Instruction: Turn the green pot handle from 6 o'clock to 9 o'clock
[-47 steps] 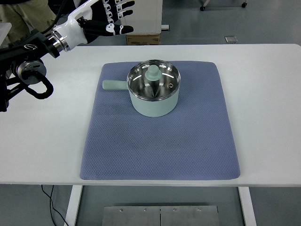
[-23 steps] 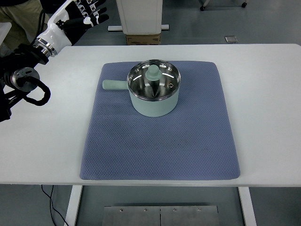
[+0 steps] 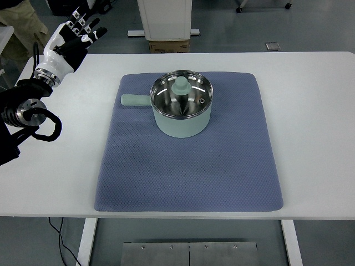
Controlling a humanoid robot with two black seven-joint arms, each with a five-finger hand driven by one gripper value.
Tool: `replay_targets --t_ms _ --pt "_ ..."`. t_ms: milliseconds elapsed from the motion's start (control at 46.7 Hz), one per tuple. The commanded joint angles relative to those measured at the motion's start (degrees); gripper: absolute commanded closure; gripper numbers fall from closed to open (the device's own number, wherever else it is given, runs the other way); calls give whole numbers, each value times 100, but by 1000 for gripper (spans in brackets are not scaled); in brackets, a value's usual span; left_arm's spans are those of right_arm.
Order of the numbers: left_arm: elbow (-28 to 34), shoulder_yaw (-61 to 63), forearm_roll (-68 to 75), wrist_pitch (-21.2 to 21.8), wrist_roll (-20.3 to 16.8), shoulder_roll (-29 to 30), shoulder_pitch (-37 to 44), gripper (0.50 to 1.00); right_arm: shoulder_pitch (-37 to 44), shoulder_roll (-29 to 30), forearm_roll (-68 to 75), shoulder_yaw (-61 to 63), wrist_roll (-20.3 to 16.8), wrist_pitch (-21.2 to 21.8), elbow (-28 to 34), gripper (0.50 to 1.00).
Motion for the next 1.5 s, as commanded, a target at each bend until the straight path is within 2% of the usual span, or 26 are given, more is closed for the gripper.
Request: replay_targets --t_ms 0,471,1113,1477 --pt "96 -155 2 26 8 -78 107 500 0 0 0 0 4 1 0 500" --pt "1054 -709 2 -1 78 -825 511 500 0 0 0 0 4 -7 0 500" --pt "1590 -1368 2 -27 87 -1581 837 500 0 0 0 0 4 1 0 500" --pt "1599 -1438 10 -36 78 -1625 881 500 0 0 0 0 -4 1 0 500"
